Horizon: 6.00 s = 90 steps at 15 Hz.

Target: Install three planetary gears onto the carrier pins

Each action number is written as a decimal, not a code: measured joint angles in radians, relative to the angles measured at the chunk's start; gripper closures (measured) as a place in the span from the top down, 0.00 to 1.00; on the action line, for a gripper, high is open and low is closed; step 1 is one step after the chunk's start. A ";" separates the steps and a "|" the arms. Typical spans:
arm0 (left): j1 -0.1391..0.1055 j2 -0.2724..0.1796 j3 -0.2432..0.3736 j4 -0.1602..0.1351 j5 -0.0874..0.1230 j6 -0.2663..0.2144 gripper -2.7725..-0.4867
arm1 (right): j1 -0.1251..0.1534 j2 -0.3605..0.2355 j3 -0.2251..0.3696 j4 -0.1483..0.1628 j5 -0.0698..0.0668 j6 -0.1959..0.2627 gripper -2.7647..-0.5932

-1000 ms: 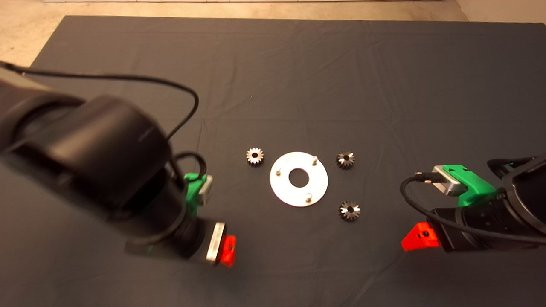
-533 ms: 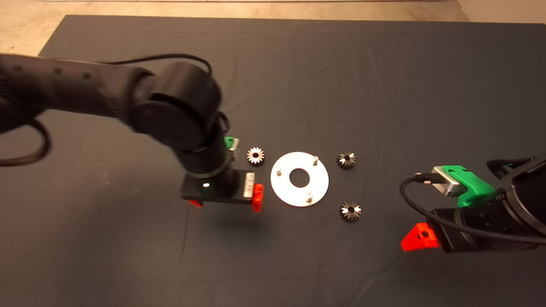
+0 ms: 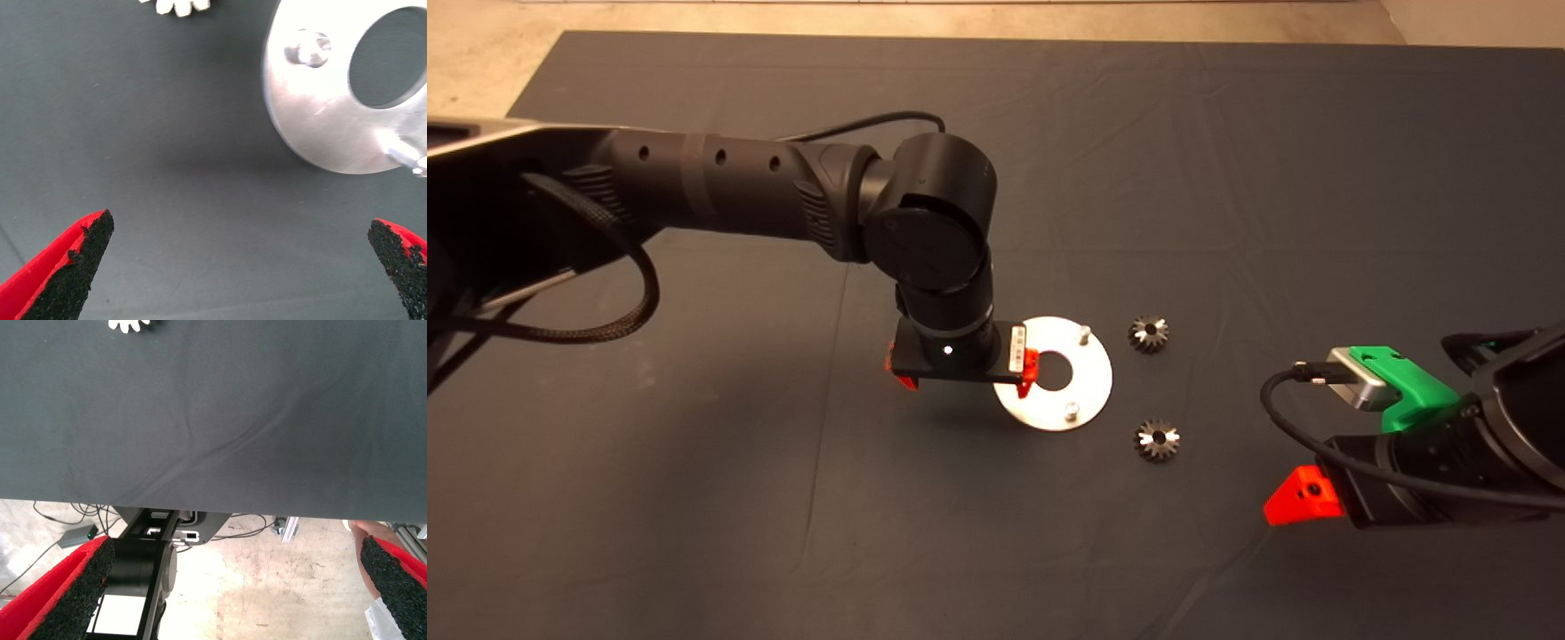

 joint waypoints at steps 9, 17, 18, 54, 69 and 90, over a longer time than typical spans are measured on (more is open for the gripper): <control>0.000 0.085 -0.296 0.011 -0.002 0.083 1.00 | 0.000 0.000 0.000 0.000 0.000 0.000 0.99; 0.000 0.129 -0.449 -0.005 -0.004 0.126 1.00 | 0.000 0.003 0.000 0.000 0.000 0.000 0.99; 0.000 0.129 -0.450 -0.009 -0.005 0.126 1.00 | 0.000 0.005 0.000 0.000 0.000 0.000 0.99; 0.039 0.102 -0.525 -0.015 -0.005 0.170 0.95 | 0.000 0.037 0.000 0.000 0.000 0.000 0.99; 0.039 0.107 -0.519 -0.015 -0.005 0.172 0.64 | 0.000 0.039 0.000 0.000 0.000 0.000 0.99; 0.056 0.102 -0.519 -0.015 -0.006 0.171 0.44 | -0.011 0.053 0.000 0.000 0.000 0.000 0.99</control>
